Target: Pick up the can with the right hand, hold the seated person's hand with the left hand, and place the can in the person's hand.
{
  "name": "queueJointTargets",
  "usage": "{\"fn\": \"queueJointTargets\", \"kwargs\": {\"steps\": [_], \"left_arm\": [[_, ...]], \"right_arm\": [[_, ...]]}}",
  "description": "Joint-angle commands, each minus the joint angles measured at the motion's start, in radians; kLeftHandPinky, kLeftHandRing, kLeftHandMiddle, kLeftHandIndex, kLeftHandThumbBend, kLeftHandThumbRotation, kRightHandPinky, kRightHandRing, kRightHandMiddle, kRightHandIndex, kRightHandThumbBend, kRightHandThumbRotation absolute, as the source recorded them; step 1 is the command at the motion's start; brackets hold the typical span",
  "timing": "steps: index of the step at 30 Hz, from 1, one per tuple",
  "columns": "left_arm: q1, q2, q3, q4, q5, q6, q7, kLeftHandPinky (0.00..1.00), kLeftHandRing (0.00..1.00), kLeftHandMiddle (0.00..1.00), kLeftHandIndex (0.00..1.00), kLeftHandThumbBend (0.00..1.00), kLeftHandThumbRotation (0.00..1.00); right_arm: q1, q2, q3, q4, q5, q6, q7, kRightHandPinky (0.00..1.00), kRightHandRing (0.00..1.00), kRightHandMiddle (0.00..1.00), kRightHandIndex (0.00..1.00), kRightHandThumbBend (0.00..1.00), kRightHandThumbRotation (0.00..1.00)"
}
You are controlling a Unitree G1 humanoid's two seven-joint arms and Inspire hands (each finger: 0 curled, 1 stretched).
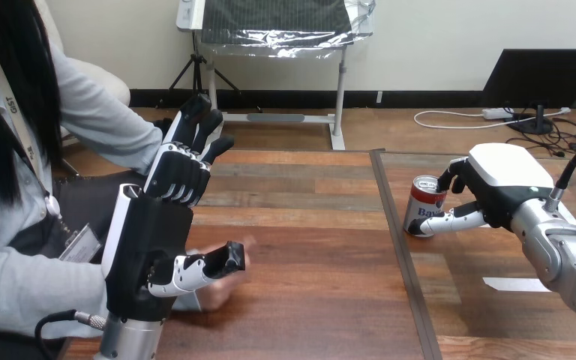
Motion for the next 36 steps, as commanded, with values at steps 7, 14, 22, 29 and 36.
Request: {"fn": "queueJointTargets", "kwargs": {"steps": [7, 14, 22, 29, 36], "left_arm": [[-0.066, -0.007, 0.002, -0.009, -0.013, -0.001, -0.005, 0.89, 0.95, 0.98, 0.95, 1.0, 0.51], [-0.069, -0.006, 0.004, -0.001, -0.01, -0.01, -0.005, 0.89, 0.95, 0.98, 0.95, 1.0, 0.52], [-0.066, -0.006, 0.005, 0.0, -0.006, -0.006, -0.002, 0.88, 0.95, 0.97, 0.95, 1.0, 0.52], [-0.068, -0.008, 0.005, 0.002, -0.012, -0.004, -0.006, 0.88, 0.95, 0.97, 0.95, 1.0, 0.52], [-0.066, -0.007, 0.001, -0.005, -0.023, 0.011, -0.016, 0.88, 0.95, 0.97, 0.94, 1.0, 0.51]], "right_arm": [[-0.027, -0.032, -0.006, -0.03, 0.003, -0.022, -0.023, 0.94, 0.82, 0.68, 0.67, 1.0, 0.66], [-0.027, -0.032, -0.01, -0.03, 0.008, -0.021, -0.017, 0.94, 0.82, 0.68, 0.67, 1.0, 0.65], [-0.023, -0.034, -0.013, -0.032, 0.01, -0.03, -0.032, 0.94, 0.81, 0.66, 0.65, 1.0, 0.64], [-0.026, -0.036, -0.015, -0.041, 0.013, -0.029, -0.023, 0.94, 0.81, 0.65, 0.65, 1.0, 0.62], [-0.02, -0.037, -0.019, -0.037, 0.016, -0.035, -0.04, 0.93, 0.79, 0.62, 0.64, 1.0, 0.62]]}}
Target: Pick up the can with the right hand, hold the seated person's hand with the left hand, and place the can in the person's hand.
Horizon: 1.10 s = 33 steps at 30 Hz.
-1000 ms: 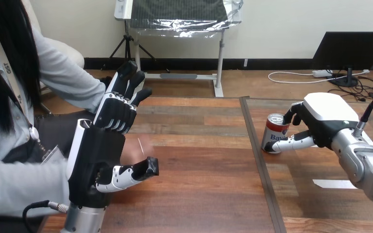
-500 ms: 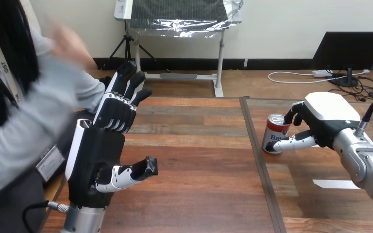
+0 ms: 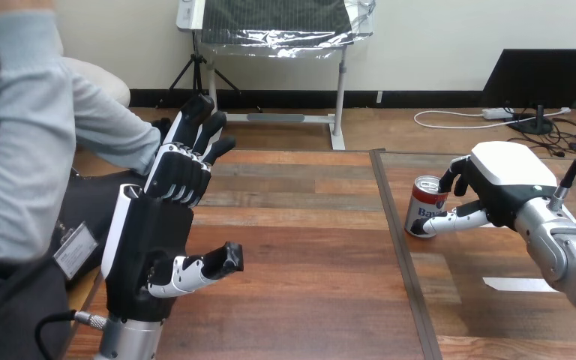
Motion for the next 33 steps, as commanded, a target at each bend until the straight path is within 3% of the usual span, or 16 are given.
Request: {"fn": "queueJointTargets", "kwargs": {"steps": [1, 11, 22, 28, 33], "left_arm": [[-0.065, -0.006, 0.0, -0.007, -0.018, 0.007, -0.008, 0.88, 0.95, 0.97, 0.94, 1.0, 0.51], [-0.07, -0.003, 0.002, -0.005, -0.028, 0.006, -0.027, 0.88, 0.95, 0.97, 0.95, 1.0, 0.51], [-0.067, -0.007, 0.006, -0.01, -0.015, 0.011, -0.012, 0.87, 0.94, 0.96, 0.94, 1.0, 0.51], [-0.071, -0.008, 0.013, 0.004, 0.006, -0.015, 0.005, 0.86, 0.94, 0.96, 0.94, 1.0, 0.52], [-0.068, -0.008, 0.007, -0.005, -0.004, 0.006, 0.001, 0.86, 0.94, 0.97, 0.94, 1.0, 0.52]], "right_arm": [[-0.02, -0.023, -0.022, -0.035, 0.018, -0.012, -0.035, 0.93, 0.79, 0.62, 0.64, 1.0, 0.62], [-0.023, -0.027, -0.016, -0.037, 0.015, -0.014, -0.035, 0.93, 0.79, 0.61, 0.63, 1.0, 0.62], [-0.023, -0.028, -0.02, -0.034, 0.02, -0.015, -0.041, 0.93, 0.79, 0.61, 0.62, 1.0, 0.62], [-0.026, -0.028, -0.02, -0.037, 0.022, -0.015, -0.038, 0.93, 0.78, 0.61, 0.61, 1.0, 0.61], [-0.025, -0.029, -0.025, -0.046, 0.027, -0.022, -0.045, 0.93, 0.78, 0.6, 0.6, 1.0, 0.6]]}}
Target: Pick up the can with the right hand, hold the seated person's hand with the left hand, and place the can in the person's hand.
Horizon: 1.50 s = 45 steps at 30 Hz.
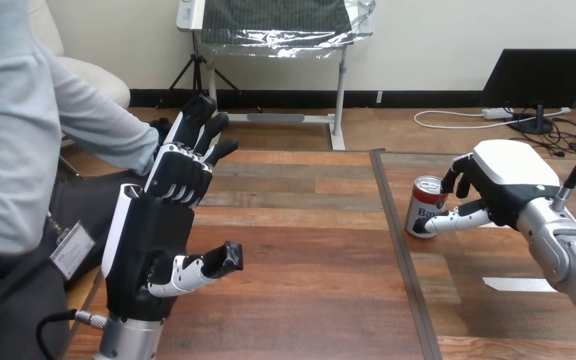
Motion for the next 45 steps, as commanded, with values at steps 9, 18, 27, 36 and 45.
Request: {"fn": "queueJointTargets", "kwargs": {"steps": [9, 18, 27, 36, 45], "left_arm": [[-0.069, -0.006, 0.003, 0.0, -0.01, -0.001, -0.005, 0.87, 0.95, 0.97, 0.94, 1.0, 0.52], [-0.069, -0.005, 0.007, 0.004, -0.004, -0.003, -0.004, 0.87, 0.95, 0.97, 0.94, 1.0, 0.52], [-0.069, -0.003, 0.005, 0.003, -0.011, 0.008, -0.012, 0.87, 0.95, 0.97, 0.94, 1.0, 0.52], [-0.074, -0.004, 0.009, 0.012, -0.006, -0.008, -0.011, 0.88, 0.95, 0.97, 0.94, 1.0, 0.53], [-0.078, -0.002, 0.007, 0.018, -0.023, 0.006, -0.03, 0.87, 0.94, 0.97, 0.94, 1.0, 0.52]], "right_arm": [[-0.033, -0.024, -0.02, -0.045, 0.015, -0.011, -0.034, 0.93, 0.77, 0.59, 0.59, 1.0, 0.59], [-0.034, -0.024, -0.024, -0.043, 0.019, -0.015, -0.033, 0.92, 0.77, 0.6, 0.6, 1.0, 0.57], [-0.033, -0.029, -0.029, -0.048, 0.024, -0.022, -0.03, 0.92, 0.78, 0.66, 0.67, 1.0, 0.57], [-0.028, -0.036, -0.029, -0.045, 0.02, -0.037, -0.057, 0.91, 0.79, 0.7, 0.71, 1.0, 0.58], [-0.023, -0.041, -0.042, -0.046, 0.028, -0.06, -0.087, 0.9, 0.79, 0.71, 0.72, 1.0, 0.59]]}}
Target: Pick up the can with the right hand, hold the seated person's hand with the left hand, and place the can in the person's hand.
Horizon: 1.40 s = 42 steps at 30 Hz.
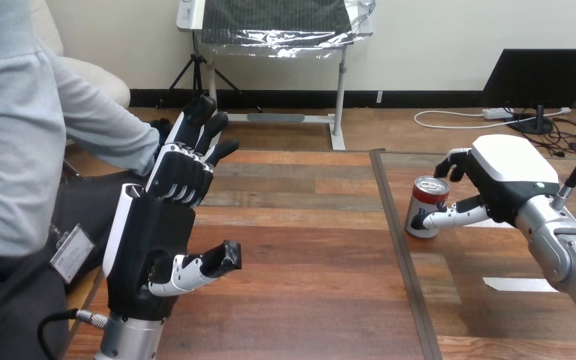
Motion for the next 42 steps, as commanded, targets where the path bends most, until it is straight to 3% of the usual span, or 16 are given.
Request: {"fn": "queueJointTargets", "kwargs": {"steps": [1, 8, 25, 35, 42], "left_arm": [[-0.073, -0.001, 0.006, 0.005, -0.018, 0.007, -0.018, 0.88, 0.95, 0.97, 0.94, 1.0, 0.51], [-0.077, -0.004, 0.012, 0.015, -0.01, 0.001, -0.014, 0.88, 0.95, 0.97, 0.95, 1.0, 0.52], [-0.08, -0.001, 0.017, 0.024, -0.007, -0.002, -0.014, 0.87, 0.94, 0.97, 0.94, 1.0, 0.53], [-0.079, 0.001, 0.018, 0.028, -0.003, -0.013, -0.016, 0.87, 0.95, 0.97, 0.94, 1.0, 0.53], [-0.076, 0.0, 0.016, 0.02, -0.011, -0.009, -0.022, 0.87, 0.95, 0.97, 0.94, 1.0, 0.52]], "right_arm": [[-0.024, -0.036, -0.034, -0.044, 0.025, -0.017, -0.044, 0.91, 0.8, 0.7, 0.72, 1.0, 0.59], [-0.02, -0.036, -0.049, -0.042, 0.031, -0.022, -0.07, 0.91, 0.8, 0.71, 0.72, 1.0, 0.58], [-0.022, -0.037, -0.046, -0.03, 0.024, -0.015, -0.112, 0.93, 0.82, 0.72, 0.75, 1.0, 0.69], [-0.026, -0.031, -0.045, -0.032, 0.029, -0.004, -0.081, 0.97, 0.87, 0.76, 0.8, 1.0, 0.72], [-0.023, -0.022, -0.043, -0.032, 0.03, 0.004, -0.068, 0.98, 0.89, 0.79, 0.82, 1.0, 0.68]]}}
